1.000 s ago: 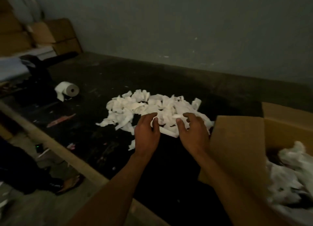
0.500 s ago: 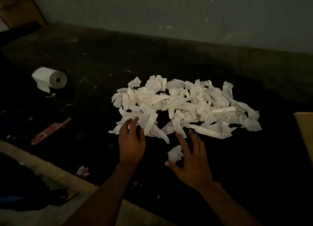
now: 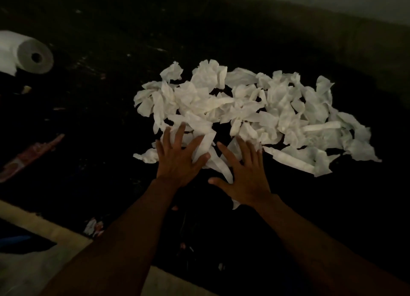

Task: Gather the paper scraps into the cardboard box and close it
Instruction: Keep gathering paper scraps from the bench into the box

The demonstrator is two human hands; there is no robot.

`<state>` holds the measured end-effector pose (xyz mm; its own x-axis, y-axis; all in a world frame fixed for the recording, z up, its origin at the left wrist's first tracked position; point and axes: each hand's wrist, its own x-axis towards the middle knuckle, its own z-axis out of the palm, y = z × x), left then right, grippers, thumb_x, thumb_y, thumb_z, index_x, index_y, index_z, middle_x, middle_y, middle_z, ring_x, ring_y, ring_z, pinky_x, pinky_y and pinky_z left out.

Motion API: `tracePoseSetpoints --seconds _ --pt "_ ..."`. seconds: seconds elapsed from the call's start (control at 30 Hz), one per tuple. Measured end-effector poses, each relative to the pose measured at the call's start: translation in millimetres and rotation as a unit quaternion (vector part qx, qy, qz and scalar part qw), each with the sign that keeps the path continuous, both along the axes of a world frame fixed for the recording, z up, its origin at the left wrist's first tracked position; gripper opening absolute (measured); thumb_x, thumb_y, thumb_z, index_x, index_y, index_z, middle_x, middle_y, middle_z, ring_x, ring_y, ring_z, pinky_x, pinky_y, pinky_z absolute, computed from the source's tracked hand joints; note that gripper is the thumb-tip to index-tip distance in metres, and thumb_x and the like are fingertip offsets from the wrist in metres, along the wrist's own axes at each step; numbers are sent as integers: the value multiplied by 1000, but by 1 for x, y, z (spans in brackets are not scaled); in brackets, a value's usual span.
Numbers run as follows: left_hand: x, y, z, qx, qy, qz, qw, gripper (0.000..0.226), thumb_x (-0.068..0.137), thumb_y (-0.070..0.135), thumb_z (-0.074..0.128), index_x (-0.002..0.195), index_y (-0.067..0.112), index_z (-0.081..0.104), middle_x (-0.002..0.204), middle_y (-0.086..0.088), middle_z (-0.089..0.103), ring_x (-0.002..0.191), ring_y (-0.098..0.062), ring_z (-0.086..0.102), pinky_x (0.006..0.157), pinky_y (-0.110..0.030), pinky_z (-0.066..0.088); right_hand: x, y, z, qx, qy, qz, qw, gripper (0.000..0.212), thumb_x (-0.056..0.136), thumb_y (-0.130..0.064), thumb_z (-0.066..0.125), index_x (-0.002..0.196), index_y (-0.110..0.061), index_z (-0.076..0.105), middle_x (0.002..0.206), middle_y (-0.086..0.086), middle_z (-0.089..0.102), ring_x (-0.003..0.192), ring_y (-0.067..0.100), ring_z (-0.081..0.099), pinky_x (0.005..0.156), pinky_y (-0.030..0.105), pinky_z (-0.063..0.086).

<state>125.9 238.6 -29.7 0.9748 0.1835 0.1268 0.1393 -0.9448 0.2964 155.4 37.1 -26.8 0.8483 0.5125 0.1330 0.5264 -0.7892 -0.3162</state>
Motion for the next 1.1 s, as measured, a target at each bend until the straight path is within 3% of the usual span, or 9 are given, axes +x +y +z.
tracePoseSetpoints --seconds 0.13,0.2,0.27,0.43,0.63,0.8,0.93,1.0,1.1 --pt "-1 2 -17 11 -28 -3 1000 48 84 55 55 124 28 58 143 -5 44 137 -37 28 104 -54 31 7 0 -15 91 -55 18 994 56 81 -59 64 115 -14 64 122 10 59 123 32 47 106 53 34" --pt "4 4 -18 -15 -62 -32 997 40 84 41 58 115 16 61 129 -10 56 127 -35 42 107 -46 31 10 -1 -18 144 -80 18 986 32 80 -35 72 93 -7 63 97 9 60 101 26 52 92 49 44" --pt "3 3 -14 -44 -98 -50 993 31 82 27 57 107 9 60 113 -12 62 113 -31 49 103 -39 34 8 0 -18 161 -80 5 984 23 80 -27 68 87 -8 58 88 8 56 91 23 49 81 46 47" --pt "-9 -4 -4 -87 -104 -122 983 32 74 17 50 106 12 55 102 -12 62 97 -33 54 90 -45 43 -1 -1 -15 173 -60 -32 983 41 87 -43 63 113 -13 54 106 10 56 92 21 55 72 33 51" --pt "-18 -5 0 -83 -87 -104 987 25 75 24 52 98 18 58 117 -13 50 98 -31 53 78 -42 45 -10 -9 7 123 -102 -51 986 49 86 -57 53 117 -21 65 128 6 56 119 26 50 95 48 38" --pt "-16 -6 1 -160 -83 -98 979 28 76 18 47 103 15 52 126 -13 41 101 -27 54 80 -44 50 -26 -21 11 77 -78 -3 994 82 77 -67 59 144 -25 38 153 16 27 142 33 25 106 64 24" --pt "-14 -6 0 -200 -89 -63 974 56 75 7 54 129 6 39 133 -18 37 113 -31 49 93 -41 49 -9 -14 3 -16 -20 10 1000 98 72 -82 49 151 -35 14 160 15 6 147 32 5 112 63 15" --pt "-13 -5 0 -210 -76 -58 973 72 77 9 57 142 8 27 138 -18 37 118 -29 48 97 -34 45 9 -6 6 -23 4 8 1000 105 70 -85 47 152 -35 6 161 12 1 148 29 5 113 59 18" --pt "-11 -2 -4 -170 -49 -67 982 75 80 19 54 147 6 24 134 -18 46 114 -28 51 96 -38 46 28 -1 12 -61 9 17 998 111 65 -91 41 151 -37 -2 162 3 4 142 32 23 109 54 28"
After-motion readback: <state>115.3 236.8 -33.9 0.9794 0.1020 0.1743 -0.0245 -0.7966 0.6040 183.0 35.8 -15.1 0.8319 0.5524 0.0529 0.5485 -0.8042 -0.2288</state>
